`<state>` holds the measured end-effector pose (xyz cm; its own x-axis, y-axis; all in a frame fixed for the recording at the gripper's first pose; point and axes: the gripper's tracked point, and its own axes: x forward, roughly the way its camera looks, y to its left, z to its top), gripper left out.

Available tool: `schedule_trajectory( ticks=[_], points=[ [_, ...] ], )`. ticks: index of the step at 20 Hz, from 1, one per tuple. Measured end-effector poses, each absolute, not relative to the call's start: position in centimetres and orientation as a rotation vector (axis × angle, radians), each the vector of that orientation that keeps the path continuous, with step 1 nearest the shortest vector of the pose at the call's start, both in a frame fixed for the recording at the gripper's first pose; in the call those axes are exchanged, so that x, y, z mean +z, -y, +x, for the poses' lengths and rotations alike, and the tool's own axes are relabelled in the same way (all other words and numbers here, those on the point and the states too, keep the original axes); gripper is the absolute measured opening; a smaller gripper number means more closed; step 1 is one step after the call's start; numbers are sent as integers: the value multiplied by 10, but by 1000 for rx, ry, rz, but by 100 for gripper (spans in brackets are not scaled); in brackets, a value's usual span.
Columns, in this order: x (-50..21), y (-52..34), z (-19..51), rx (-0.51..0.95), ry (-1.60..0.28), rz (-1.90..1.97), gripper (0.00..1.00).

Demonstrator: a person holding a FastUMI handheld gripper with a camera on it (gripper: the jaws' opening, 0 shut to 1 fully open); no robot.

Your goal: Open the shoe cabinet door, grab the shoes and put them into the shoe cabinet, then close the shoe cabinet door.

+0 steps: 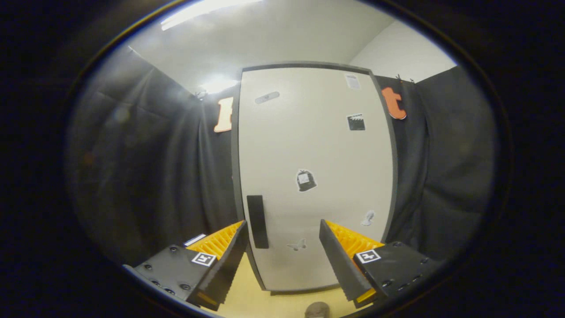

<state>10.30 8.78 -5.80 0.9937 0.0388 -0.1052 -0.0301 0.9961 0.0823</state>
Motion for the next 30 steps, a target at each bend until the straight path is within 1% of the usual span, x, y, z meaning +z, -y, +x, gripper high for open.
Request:
schedule_trajectory(
  ticks=[8,12,17,23,24,25,26,30],
  points=[
    [-98,-128,177,19,-144,83,98],
    [-114,-129,199,-16,-173,89,90],
    [-124,-132,210,-29,-180,80,75],
    [-109,-134,204,-45,-139,71,56],
    [-101,-131,187,-33,-141,70,53],
    [-110,-137,203,-42,-135,57,43],
    [-112,-137,204,-46,-138,52,33],
    [-111,-137,204,-56,-144,36,25]
  ],
)
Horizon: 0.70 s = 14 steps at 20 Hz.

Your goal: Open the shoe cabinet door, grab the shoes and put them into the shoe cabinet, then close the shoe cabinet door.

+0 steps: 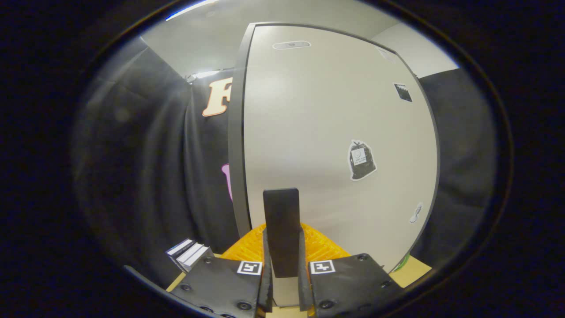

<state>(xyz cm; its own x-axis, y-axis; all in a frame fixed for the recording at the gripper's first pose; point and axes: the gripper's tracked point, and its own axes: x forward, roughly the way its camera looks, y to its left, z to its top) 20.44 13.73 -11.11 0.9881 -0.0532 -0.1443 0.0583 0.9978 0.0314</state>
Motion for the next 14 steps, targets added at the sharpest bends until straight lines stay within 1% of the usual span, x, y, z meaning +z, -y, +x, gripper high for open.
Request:
schedule_trajectory(
  ticks=[7,14],
  points=[
    [-112,-137,199,-32,-139,73,20],
    [-105,-130,156,111,-166,102,17]
  ],
)
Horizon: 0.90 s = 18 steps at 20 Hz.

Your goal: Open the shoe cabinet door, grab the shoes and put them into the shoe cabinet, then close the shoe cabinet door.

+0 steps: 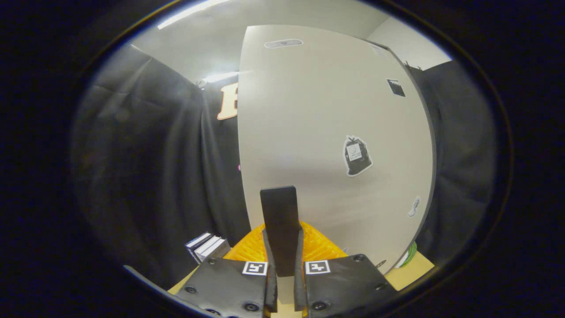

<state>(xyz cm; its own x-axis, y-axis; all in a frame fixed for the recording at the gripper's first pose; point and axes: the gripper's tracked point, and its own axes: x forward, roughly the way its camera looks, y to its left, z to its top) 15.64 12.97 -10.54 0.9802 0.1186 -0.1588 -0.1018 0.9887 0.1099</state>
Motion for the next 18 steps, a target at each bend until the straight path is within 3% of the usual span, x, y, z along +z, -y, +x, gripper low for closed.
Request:
schedule_trajectory(
  ticks=[10,18],
  points=[
    [-84,-69,95,387,-201,119,17],
    [-74,0,44,371,-216,113,16]
  ],
)
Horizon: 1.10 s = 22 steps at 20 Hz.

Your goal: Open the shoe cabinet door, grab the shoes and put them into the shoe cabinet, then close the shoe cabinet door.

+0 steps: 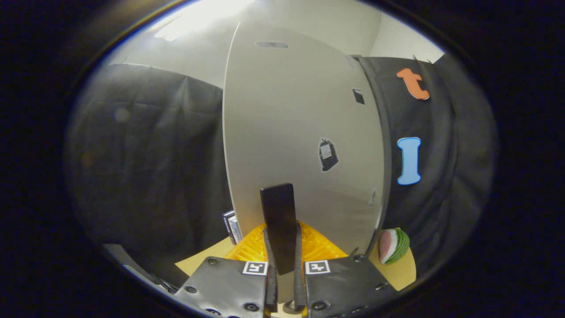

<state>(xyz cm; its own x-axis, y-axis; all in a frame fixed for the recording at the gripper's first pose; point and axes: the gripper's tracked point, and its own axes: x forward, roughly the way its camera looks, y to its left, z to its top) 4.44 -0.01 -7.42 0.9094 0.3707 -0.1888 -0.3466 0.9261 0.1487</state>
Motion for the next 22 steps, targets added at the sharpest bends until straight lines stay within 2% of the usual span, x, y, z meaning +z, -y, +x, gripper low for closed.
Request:
schedule_trajectory(
  ticks=[8,18,22],
  points=[
    [-70,73,16,213,-205,66,13],
    [-69,162,22,40,-193,41,11],
    [-68,183,26,22,-192,35,4]
  ],
)
